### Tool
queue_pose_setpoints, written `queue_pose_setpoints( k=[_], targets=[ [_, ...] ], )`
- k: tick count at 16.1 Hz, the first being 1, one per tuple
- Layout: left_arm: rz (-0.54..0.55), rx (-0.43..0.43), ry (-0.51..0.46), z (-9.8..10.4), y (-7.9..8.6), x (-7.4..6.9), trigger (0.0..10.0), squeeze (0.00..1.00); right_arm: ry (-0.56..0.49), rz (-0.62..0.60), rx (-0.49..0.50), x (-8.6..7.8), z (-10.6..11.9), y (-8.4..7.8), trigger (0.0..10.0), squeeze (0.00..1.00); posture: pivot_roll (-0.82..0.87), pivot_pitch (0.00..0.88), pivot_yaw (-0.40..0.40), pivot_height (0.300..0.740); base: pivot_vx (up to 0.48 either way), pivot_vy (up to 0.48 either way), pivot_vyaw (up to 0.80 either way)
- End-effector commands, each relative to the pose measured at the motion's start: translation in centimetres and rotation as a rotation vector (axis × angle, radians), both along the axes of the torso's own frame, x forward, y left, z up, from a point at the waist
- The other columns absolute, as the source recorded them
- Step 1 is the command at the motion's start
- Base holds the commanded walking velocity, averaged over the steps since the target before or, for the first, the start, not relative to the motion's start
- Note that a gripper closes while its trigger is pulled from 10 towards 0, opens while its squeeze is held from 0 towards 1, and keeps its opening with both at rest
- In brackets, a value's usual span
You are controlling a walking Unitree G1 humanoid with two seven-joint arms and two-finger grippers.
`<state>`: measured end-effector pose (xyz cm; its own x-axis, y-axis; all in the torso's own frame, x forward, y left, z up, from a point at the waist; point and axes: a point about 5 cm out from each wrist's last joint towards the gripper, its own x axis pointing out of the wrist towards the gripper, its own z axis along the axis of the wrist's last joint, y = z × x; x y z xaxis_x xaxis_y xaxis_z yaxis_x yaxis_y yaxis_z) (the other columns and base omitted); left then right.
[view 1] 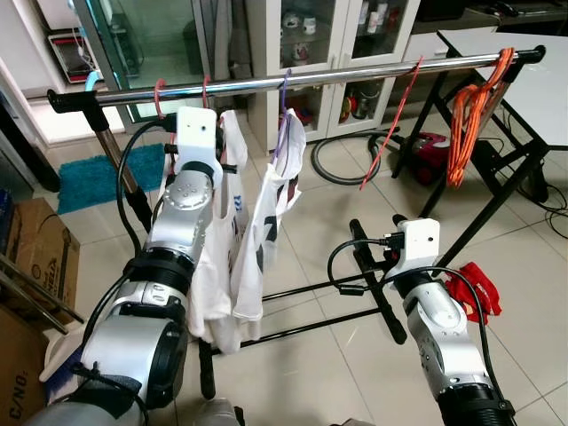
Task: Hang hanger
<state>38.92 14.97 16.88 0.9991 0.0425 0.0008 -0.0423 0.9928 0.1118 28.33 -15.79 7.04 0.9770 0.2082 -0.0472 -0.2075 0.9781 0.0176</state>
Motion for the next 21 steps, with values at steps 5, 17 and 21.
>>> queue_pose_setpoints(
  k=[5,17,21],
  targets=[
    [0.061,-0.002,-0.054,1.0,0.5,-1.2,0.0,0.0,0.003,0.023,-0.015,0.3,-0.1,0.3,10.0,0.0,0.06,0.0,0.011,0.74,0.0,0.0,0.0],
    [-0.125,0.097,-0.106,1.0,-3.6,-8.0,10.0,0.0,0.017,0.053,-0.022,0.4,-0.5,0.5,10.0,0.0,0.1,0.0,-0.012,0.74,0.0,0.0,0.0],
    [-0.097,0.123,-0.014,-1.6,-3.1,-10.0,10.0,0.0,0.015,0.051,0.001,0.9,-0.1,0.1,10.0,0.0,0.11,0.0,-0.021,0.74,0.0,0.0,0.0]
  ],
)
